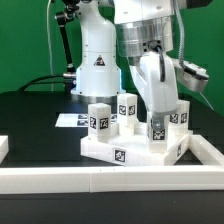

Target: Assemble square table

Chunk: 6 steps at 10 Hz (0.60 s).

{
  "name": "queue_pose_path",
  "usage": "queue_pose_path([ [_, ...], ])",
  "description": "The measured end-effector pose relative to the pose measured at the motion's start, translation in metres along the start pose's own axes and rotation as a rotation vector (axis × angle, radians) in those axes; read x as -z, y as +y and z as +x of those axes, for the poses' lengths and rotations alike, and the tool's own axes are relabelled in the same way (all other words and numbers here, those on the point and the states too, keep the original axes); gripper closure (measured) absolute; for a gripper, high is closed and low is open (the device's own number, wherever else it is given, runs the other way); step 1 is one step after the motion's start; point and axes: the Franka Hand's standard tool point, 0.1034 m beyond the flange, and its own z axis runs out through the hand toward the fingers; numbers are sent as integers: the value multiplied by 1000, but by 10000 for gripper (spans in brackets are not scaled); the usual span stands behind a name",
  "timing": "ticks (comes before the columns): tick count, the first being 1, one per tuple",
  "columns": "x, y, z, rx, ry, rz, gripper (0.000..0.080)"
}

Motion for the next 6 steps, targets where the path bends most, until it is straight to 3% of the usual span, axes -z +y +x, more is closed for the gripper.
queue_pose_path([
  [3, 0, 0, 0, 30, 0, 1, 508],
  [4, 0, 0, 0, 84, 0, 1, 334],
  [5, 2, -1, 2, 148, -1, 4, 212],
  [6, 2, -2, 2, 276, -1, 4, 169],
])
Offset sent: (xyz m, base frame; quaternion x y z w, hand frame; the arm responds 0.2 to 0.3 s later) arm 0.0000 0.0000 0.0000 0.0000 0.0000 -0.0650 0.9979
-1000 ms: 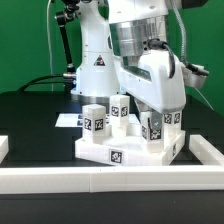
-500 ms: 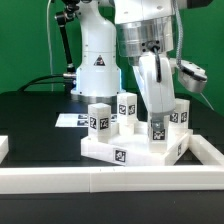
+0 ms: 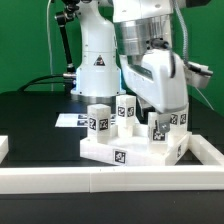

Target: Assemble square table

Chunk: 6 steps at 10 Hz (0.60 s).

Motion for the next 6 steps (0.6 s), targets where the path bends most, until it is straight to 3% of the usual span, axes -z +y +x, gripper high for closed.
queue_pose_path([
  [5, -2, 2, 0, 410, 3, -10, 150],
  [6, -3, 5, -1, 552, 19, -65, 150],
])
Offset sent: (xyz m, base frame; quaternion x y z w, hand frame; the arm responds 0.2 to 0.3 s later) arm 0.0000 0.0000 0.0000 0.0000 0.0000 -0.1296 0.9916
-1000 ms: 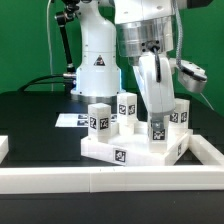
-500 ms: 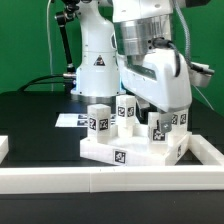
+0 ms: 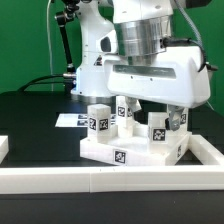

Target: Assemble square table

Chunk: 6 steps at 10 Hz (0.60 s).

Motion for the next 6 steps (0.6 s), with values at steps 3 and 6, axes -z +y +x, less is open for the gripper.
queue_pose_path([
  [3, 2, -2, 3, 270, 11, -31, 150],
  [6, 2, -5, 1, 477, 10, -29, 150],
])
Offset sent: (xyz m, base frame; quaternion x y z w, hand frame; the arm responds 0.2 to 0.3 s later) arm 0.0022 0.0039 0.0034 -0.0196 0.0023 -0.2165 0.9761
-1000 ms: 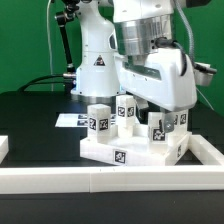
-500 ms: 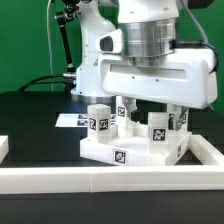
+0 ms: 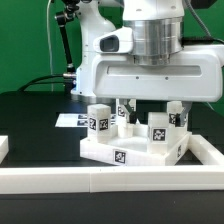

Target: Assemble square table

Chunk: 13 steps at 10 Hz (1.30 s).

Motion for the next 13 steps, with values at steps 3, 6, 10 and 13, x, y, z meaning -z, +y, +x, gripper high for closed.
queue_pose_path([
  [3, 0, -3, -1, 80, -1, 3, 266],
  [6, 0, -3, -1, 57, -2, 4, 511],
  [10, -1, -4, -2, -130, -3, 7, 511],
  [13, -1, -9, -4, -435, -6, 46, 509],
])
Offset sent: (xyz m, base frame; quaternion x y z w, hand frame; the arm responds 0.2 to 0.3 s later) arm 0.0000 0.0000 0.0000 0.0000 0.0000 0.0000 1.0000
